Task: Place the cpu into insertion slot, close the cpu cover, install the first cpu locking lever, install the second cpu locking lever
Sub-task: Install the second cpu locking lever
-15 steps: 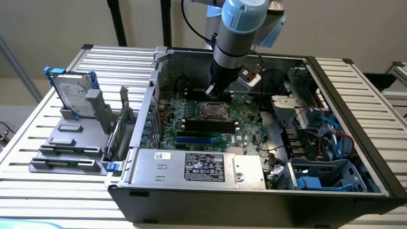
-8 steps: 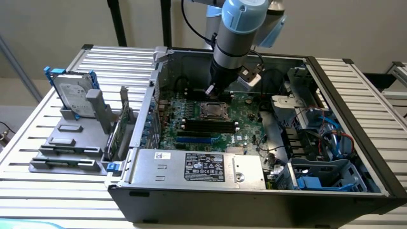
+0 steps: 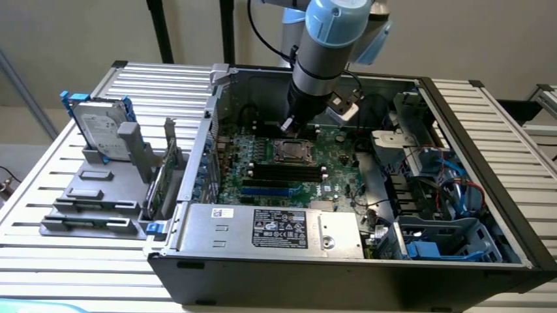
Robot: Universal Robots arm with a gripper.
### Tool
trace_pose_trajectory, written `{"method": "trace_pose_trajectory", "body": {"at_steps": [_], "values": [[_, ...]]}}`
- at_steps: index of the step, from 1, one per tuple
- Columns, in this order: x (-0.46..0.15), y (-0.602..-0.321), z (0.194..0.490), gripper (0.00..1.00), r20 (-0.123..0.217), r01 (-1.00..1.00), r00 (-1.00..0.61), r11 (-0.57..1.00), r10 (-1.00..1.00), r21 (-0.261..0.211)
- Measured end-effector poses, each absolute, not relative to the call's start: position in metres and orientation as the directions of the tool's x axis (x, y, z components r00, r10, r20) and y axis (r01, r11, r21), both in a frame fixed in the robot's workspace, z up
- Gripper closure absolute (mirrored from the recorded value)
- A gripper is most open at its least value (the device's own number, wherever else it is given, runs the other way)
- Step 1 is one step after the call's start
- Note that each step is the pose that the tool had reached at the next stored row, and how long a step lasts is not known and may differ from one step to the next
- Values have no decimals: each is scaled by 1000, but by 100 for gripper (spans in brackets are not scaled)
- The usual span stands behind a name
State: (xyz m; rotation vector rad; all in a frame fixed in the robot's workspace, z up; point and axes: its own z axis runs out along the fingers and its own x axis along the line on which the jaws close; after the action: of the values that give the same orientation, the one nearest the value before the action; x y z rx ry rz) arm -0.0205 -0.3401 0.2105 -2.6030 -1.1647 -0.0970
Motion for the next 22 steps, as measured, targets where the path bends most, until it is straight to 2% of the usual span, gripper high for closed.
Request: {"method": "trace_pose_trajectory", "body": {"at_steps": [12, 22], "values": [[-22, -382, 240, 89, 173, 738, 673, -633, 720, -236], [-36, -400, 245, 89, 165, 738, 672, -635, 722, -229]]}}
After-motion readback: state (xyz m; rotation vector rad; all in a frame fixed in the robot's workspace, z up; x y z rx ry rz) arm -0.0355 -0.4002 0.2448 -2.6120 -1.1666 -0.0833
